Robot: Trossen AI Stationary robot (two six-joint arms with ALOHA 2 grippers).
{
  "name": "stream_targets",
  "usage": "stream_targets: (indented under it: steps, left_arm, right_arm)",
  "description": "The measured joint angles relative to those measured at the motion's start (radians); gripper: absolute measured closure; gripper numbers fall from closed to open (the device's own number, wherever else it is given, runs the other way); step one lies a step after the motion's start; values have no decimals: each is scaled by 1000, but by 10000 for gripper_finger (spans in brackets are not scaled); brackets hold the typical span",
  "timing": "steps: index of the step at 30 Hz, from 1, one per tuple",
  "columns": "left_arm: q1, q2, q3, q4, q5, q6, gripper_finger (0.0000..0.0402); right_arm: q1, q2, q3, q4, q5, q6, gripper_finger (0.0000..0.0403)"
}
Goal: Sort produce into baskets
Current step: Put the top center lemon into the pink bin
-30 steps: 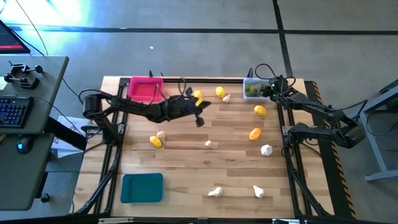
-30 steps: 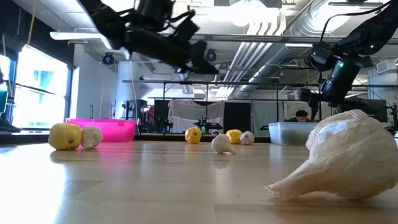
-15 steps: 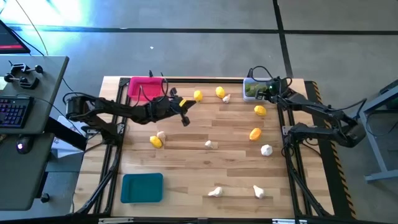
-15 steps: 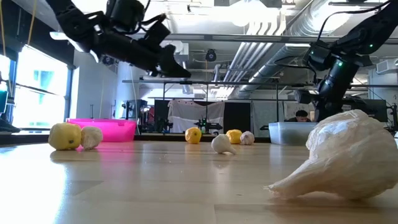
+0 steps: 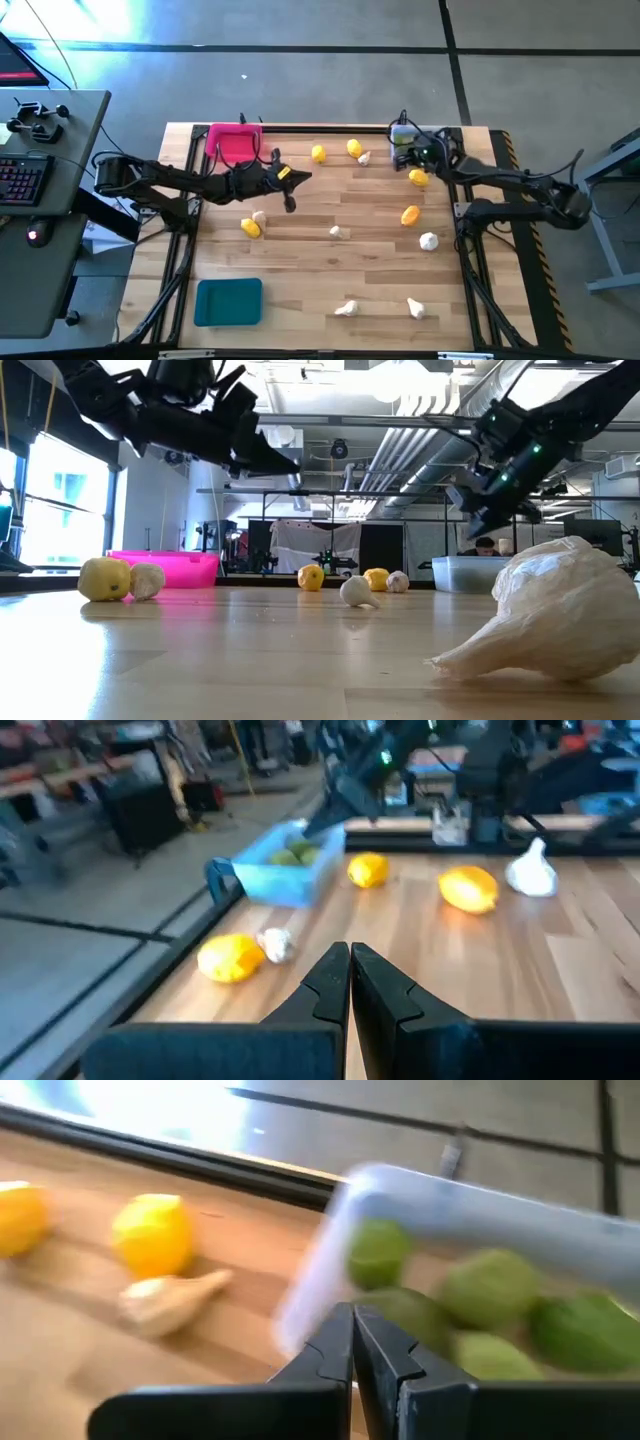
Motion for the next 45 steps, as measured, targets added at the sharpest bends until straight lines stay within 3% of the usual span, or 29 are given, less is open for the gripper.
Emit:
stream_targets:
  steps: [7, 11, 15, 19, 28, 39, 45]
  left_arm:
    - [27, 0, 0, -34, 62, -90, 401]
    - [102, 1, 0, -23, 195, -96, 401]
    - [176, 1, 0, 5, 356, -73, 401]
    - [222, 5, 1, 33, 428, -72, 401]
    - [190, 52, 1, 77, 420, -7, 401]
    - [173, 73, 1, 105, 419, -50, 401]
    - [168, 72, 1, 120, 415, -80, 401]
  right_arm:
    - [119, 0, 0, 81, -40, -57, 403]
    - [147, 0, 0, 97, -52, -83, 403]
    - [148, 0, 0, 98, -128, -100, 403]
    - [148, 0, 0, 98, -180, -88, 403]
    - [148, 0, 0, 102, -199, -173, 391]
    - [209, 4, 0, 107, -178, -143, 262]
    - [252, 100, 0, 258, -206, -33, 236]
